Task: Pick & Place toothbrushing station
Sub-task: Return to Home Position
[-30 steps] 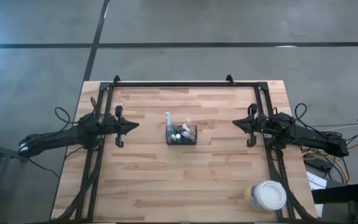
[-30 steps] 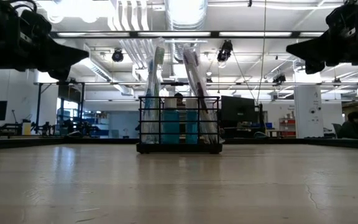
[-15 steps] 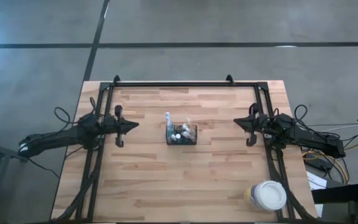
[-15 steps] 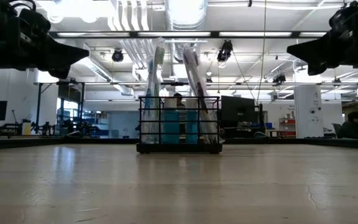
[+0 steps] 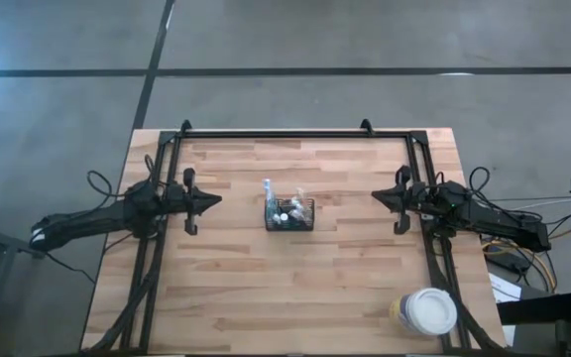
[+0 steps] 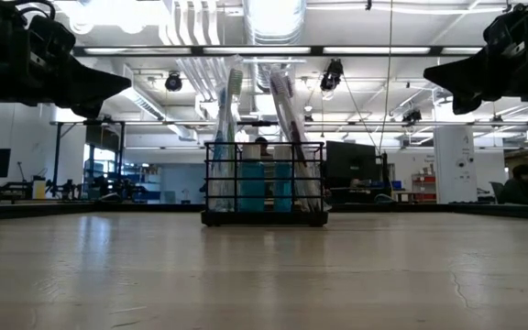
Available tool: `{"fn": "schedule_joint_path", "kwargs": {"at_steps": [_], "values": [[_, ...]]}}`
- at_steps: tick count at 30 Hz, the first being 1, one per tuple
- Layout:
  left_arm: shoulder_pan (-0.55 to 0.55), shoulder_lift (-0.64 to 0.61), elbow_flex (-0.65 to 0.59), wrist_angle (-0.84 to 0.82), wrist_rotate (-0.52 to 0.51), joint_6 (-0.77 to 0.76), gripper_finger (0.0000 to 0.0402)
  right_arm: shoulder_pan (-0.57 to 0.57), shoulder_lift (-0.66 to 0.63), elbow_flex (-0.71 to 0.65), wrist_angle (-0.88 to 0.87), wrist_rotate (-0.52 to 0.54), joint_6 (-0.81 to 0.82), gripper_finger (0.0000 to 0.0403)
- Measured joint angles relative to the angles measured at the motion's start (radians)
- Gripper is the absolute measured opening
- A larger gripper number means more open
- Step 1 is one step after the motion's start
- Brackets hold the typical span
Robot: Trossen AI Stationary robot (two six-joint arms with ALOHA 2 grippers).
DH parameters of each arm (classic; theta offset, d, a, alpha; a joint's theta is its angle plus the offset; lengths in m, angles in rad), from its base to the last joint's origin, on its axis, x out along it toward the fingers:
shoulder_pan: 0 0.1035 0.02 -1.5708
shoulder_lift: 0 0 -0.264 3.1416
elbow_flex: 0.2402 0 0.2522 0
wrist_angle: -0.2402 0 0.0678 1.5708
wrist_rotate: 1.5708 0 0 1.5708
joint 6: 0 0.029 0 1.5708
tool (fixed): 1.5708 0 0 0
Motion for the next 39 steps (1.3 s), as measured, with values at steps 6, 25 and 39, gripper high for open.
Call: {"fn": "schedule_joint_path", "kwargs": {"at_steps": [6,25,39], "values": [[0.000,0.000,0.000,0.000,0.000,0.000,0.0024,0.000,0.001,0.000,-0.002,-0.002,-0.001,0.0008],[0.000,0.000,0.000,0.000,0.000,0.001,0.0025,0.000,-0.001,0.000,-0.003,-0.002,-0.003,0.0008],[0.000,0.000,0.000,0.000,0.000,0.001,0.0025,0.000,0.013,0.000,-0.003,0.000,-0.003,0.0008]]}}
